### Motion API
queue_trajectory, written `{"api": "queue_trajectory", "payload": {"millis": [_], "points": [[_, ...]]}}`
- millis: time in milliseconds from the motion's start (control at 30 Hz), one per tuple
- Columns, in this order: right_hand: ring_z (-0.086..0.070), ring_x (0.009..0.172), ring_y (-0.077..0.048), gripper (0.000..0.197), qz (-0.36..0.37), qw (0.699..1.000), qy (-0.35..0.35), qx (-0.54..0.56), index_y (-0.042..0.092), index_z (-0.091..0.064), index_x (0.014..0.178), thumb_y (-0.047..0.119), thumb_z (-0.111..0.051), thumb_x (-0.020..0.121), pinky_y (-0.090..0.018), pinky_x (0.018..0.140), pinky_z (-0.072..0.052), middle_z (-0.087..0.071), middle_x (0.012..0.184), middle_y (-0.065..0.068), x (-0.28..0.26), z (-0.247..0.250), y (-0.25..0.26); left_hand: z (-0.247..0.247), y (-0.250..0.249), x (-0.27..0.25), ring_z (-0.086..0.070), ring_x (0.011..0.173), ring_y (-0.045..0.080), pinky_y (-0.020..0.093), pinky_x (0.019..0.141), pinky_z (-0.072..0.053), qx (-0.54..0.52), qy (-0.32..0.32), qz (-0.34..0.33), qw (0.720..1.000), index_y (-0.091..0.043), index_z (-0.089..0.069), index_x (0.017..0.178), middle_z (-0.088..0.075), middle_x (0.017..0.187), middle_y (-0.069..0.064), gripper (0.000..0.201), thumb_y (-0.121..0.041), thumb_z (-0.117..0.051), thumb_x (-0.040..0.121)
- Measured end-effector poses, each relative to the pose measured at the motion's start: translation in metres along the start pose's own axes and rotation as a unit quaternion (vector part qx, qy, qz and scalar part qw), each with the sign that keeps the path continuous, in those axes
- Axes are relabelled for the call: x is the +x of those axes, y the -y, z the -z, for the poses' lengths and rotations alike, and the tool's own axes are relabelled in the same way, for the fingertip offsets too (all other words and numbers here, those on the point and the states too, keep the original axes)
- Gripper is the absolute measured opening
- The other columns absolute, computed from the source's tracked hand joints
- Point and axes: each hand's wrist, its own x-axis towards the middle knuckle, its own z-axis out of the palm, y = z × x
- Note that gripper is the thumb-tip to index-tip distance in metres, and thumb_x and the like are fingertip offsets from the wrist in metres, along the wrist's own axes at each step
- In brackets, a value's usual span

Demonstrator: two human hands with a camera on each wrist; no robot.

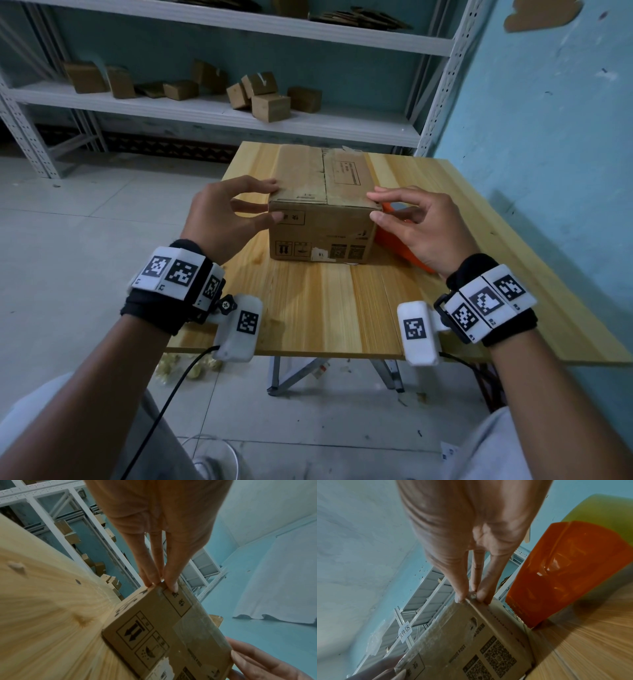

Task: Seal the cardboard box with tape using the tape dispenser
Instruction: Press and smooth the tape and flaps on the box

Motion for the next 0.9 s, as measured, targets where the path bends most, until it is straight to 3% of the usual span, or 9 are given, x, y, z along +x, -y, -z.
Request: {"api": "queue_trajectory", "payload": {"millis": [433, 767, 900], "points": [[-0.065, 0.107, -0.008, 0.042, -0.016, 1.0, -0.001, -0.011, 0.028, -0.07, 0.114, 0.015, -0.082, 0.076, -0.035, 0.093, -0.055, -0.063, 0.123, 0.014, -0.002, -0.002, 0.007, -0.001, 0.004, 0.002, -0.063, 0.091, -0.002, 0.007, 0.064, -0.051, 0.024, -0.002, -0.007, 1.0, -0.022, -0.066, 0.11, -0.063, 0.119, -0.016, 0.044, -0.012, -0.081, 0.07], [-0.067, 0.1, -0.004, 0.047, -0.034, 0.999, 0.012, 0.022, 0.029, -0.069, 0.115, 0.004, -0.078, 0.077, -0.016, 0.083, -0.055, -0.061, 0.126, 0.01, -0.006, -0.001, 0.012, 0.0, 0.004, 0.002, -0.061, 0.091, -0.005, 0.007, 0.061, -0.049, 0.03, 0.004, -0.009, 1.0, -0.023, -0.065, 0.112, -0.061, 0.119, -0.018, 0.045, -0.01, -0.08, 0.071], [-0.064, 0.107, -0.005, 0.047, -0.03, 0.999, 0.022, 0.023, 0.028, -0.068, 0.118, 0.006, -0.078, 0.078, -0.018, 0.089, -0.053, -0.06, 0.127, 0.013, -0.006, -0.001, 0.01, 0.002, 0.003, 0.001, -0.061, 0.094, -0.004, 0.011, 0.065, -0.049, 0.028, 0.01, -0.008, 1.0, -0.023, -0.064, 0.113, -0.061, 0.121, -0.017, 0.045, -0.01, -0.078, 0.072]]}}
